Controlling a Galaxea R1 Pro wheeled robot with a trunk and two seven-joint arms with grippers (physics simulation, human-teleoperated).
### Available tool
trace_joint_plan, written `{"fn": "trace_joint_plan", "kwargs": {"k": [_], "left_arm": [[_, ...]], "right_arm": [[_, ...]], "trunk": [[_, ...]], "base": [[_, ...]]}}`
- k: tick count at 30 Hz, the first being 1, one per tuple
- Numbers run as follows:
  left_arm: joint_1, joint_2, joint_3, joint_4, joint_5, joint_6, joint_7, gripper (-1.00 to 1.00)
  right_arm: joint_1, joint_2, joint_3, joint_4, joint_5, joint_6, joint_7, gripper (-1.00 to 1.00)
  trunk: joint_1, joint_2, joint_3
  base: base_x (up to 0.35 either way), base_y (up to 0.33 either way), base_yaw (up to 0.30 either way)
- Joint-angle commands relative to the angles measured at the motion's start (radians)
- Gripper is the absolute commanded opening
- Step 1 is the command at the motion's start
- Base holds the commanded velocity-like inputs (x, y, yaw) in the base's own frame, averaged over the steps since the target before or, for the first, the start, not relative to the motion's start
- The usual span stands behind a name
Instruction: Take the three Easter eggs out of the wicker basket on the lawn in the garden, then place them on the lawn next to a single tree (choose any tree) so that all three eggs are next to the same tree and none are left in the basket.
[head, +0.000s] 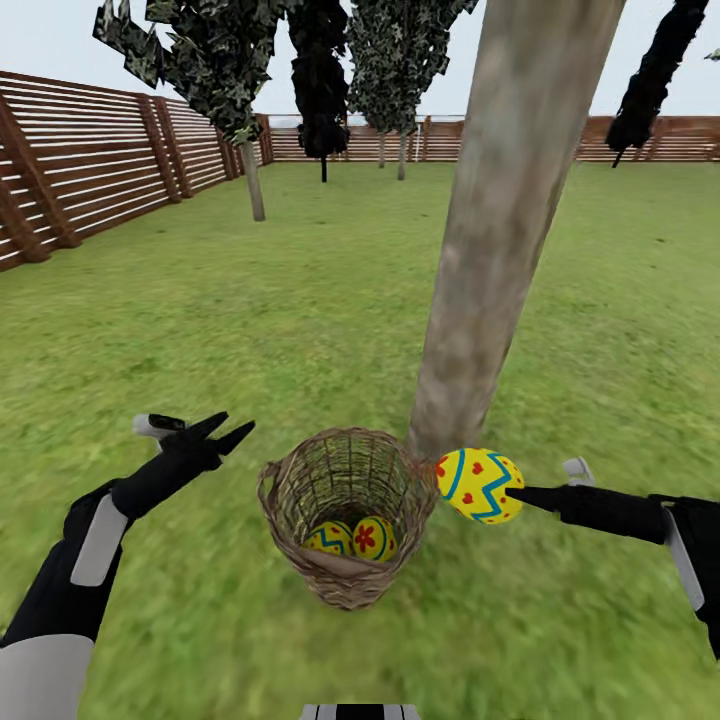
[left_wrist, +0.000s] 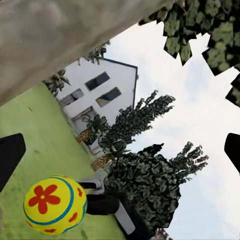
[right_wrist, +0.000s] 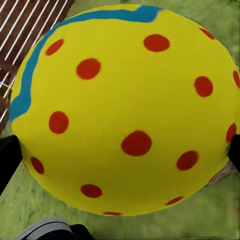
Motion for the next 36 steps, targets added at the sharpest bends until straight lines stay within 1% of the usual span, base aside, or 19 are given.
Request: {"fn": "trace_joint_plan", "kwargs": {"k": [1, 2, 4, 8, 12, 13, 16, 17, 19, 20, 22, 24, 26, 27, 29, 32, 33, 34, 36], "left_arm": [[0.0, -0.001, -0.067, -0.008, 0.005, 0.004, -0.008, 1.0], [0.0, -0.004, -0.104, -0.01, 0.005, 0.002, -0.01, 1.0], [0.0, -0.009, -0.132, -0.025, 0.005, 0.001, -0.012, 1.0], [0.0, -0.038, -0.137, -0.044, 0.006, 0.0, -0.013, 1.0], [0.0, -0.049, -0.148, -0.039, 0.008, 0.002, -0.013, 1.0], [0.0, -0.054, -0.208, -0.033, 0.006, -0.001, -0.006, 1.0], [0.0, -0.06, -0.226, -0.033, 0.008, -0.003, -0.004, 1.0], [0.0, -0.076, -0.227, -0.032, 0.006, -0.003, -0.004, 1.0], [0.0, -0.088, -0.233, -0.032, 0.006, -0.003, -0.004, 1.0], [0.0, -0.094, -0.238, -0.032, 0.006, -0.003, -0.004, 1.0], [0.001, -0.104, -0.249, -0.032, 0.008, -0.002, -0.005, 1.0], [0.002, -0.107, -0.263, -0.032, 0.008, -0.002, -0.005, 1.0], [0.003, -0.109, -0.293, -0.033, 0.009, -0.003, -0.005, 1.0], [0.003, -0.121, -0.309, -0.033, 0.01, -0.004, -0.005, 1.0], [0.003, -0.135, -0.322, -0.034, 0.01, -0.004, -0.004, 1.0], [0.003, -0.138, -0.326, -0.037, 0.009, -0.003, -0.004, 1.0], [0.003, -0.14, -0.337, -0.039, 0.009, -0.003, -0.004, 1.0], [0.003, -0.141, -0.352, -0.04, 0.009, -0.003, -0.004, 1.0], [0.003, -0.143, -0.37, -0.043, 0.01, -0.003, -0.004, 1.0]], "right_arm": [[-0.001, -0.001, -0.001, 0.0, -0.004, 0.009, -0.006, -1.0], [-0.001, -0.001, -0.002, 0.0, -0.004, 0.009, -0.008, -1.0], [-0.001, -0.001, -0.002, 0.001, -0.004, 0.009, -0.01, -1.0], [-0.001, -0.001, -0.002, 0.002, -0.006, 0.009, -0.021, -1.0], [-0.001, 0.001, 0.001, 0.002, -0.008, -0.035, -0.126, -1.0], [-0.001, 0.024, 0.001, 0.002, -0.005, -0.064, -0.181, -1.0], [-0.001, 0.06, 0.001, 0.0, -0.004, -0.068, -0.3, -1.0], [-0.001, 0.069, 0.001, 0.0, -0.003, -0.069, -0.328, -1.0], [-0.001, 0.085, 0.002, 0.001, 0.004, -0.107, -0.35, -1.0], [-0.001, 0.099, 0.003, 0.001, 0.025, -0.132, -0.373, -1.0], [-0.001, 0.147, 0.007, 0.001, 0.108, -0.168, -0.44, -1.0], [-0.001, 0.181, 0.008, 0.001, 0.169, -0.179, -0.462, -1.0], [-0.001, 0.19, 0.008, 0.002, 0.216, -0.204, -0.472, -1.0], [-0.001, 0.192, 0.008, 0.003, 0.24, -0.239, -0.474, -1.0], [0.001, 0.194, 0.008, 0.02, 0.262, -0.308, -0.475, -1.0], [0.002, 0.193, 0.008, 0.048, 0.267, -0.336, -0.481, -1.0], [0.002, 0.194, 0.008, 0.07, 0.266, -0.371, -0.492, -1.0], [0.002, 0.194, 0.008, 0.094, 0.266, -0.415, -0.51, -1.0], [0.002, 0.195, 0.009, 0.159, 0.264, -0.538, -0.607, -1.0]], "trunk": [[0.0, 0.0, 0.0], [0.0, 0.0, 0.0], [0.0, 0.0, 0.002], [0.0, 0.0, 0.004], [0.0, 0.0, 0.005], [0.0, 0.0, 0.005], [0.0, 0.0, 0.005], [0.0, 0.0, 0.005], [0.0, 0.0, 0.005], [0.0, 0.0, 0.005], [0.0, 0.0, 0.005], [0.0, 0.0, 0.005], [0.0, 0.0, 0.005], [0.0, 0.0, 0.005], [0.0, 0.0, 0.005], [0.0, 0.0, 0.005], [0.0, 0.0, 0.005], [0.0, 0.0, 0.005], [0.0, 0.0, 0.005]], "base": [[0.014, -0.283, -0.284], [0.006, -0.302, -0.284], [0.002, -0.312, -0.284], [0.0, -0.315, -0.284], [0.0, -0.256, -0.182], [0.0, -0.25, 0.066], [0.0, -0.292, 0.231], [0.0, -0.304, 0.281], [0.0, -0.221, 0.286], [0.0, -0.075, 0.229], [0.0, -0.023, 0.071], [0.0, -0.023, 0.082], [0.0, -0.21, 0.178], [0.0, -0.303, 0.058], [0.0, -0.24, 0.02], [0.0, -0.049, 0.003], [0.0, -0.009, 0.001], [0.0, -0.005, 0.0], [0.0, -0.001, 0.0]]}}
